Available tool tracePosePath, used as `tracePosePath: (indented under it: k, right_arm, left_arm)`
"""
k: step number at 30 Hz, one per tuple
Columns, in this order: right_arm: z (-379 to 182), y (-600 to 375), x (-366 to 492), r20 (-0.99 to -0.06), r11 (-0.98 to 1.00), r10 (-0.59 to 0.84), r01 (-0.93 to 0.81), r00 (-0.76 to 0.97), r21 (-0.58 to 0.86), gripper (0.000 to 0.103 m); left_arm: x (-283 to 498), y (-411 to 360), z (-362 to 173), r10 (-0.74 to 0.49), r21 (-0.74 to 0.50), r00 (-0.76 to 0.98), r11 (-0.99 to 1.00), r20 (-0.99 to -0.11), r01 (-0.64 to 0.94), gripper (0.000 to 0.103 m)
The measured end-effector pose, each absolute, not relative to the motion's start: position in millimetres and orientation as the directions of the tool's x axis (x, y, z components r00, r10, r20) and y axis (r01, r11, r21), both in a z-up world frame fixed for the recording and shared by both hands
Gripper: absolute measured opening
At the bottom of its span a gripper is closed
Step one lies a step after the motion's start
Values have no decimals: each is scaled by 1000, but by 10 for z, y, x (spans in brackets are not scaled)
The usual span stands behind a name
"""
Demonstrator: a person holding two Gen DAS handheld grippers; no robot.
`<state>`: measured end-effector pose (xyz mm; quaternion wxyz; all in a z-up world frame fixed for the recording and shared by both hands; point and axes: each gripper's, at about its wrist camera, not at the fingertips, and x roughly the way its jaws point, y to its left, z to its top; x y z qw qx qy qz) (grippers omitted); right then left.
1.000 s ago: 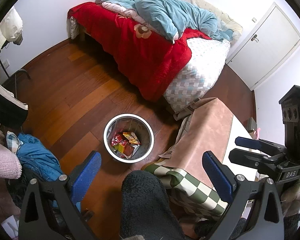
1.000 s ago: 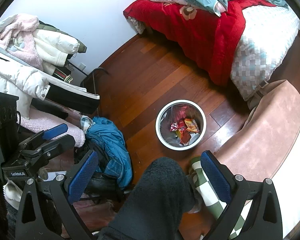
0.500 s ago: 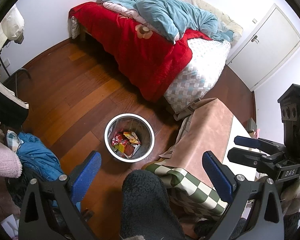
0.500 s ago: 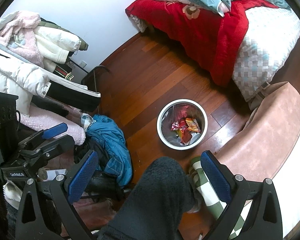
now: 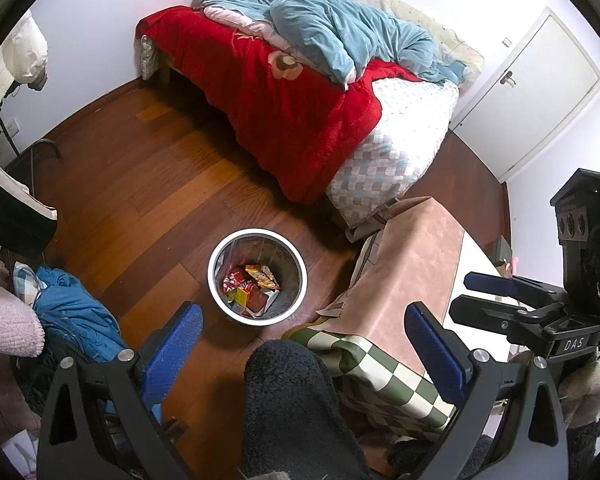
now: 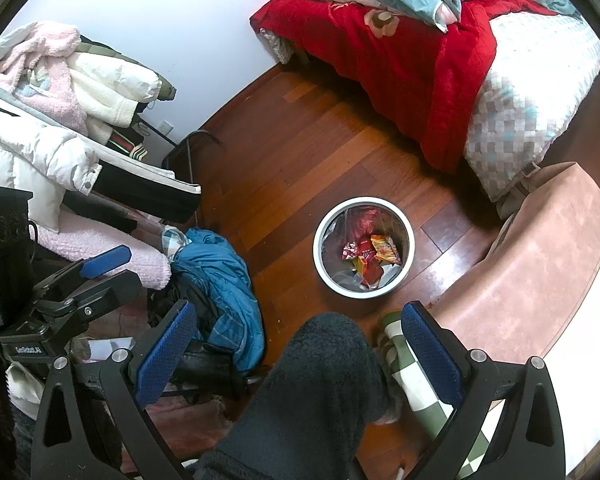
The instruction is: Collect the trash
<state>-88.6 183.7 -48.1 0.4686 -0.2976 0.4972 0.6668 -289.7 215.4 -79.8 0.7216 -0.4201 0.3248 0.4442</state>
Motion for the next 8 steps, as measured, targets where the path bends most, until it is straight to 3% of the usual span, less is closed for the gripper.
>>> tracePosePath:
  k: [8]
  right_arm:
    - [-485,1804,-930,-863,-75,322,-919,-390,388,103]
  left_arm:
    - [-2863,2135,-740,379,-321,401,258,-834,-911,103]
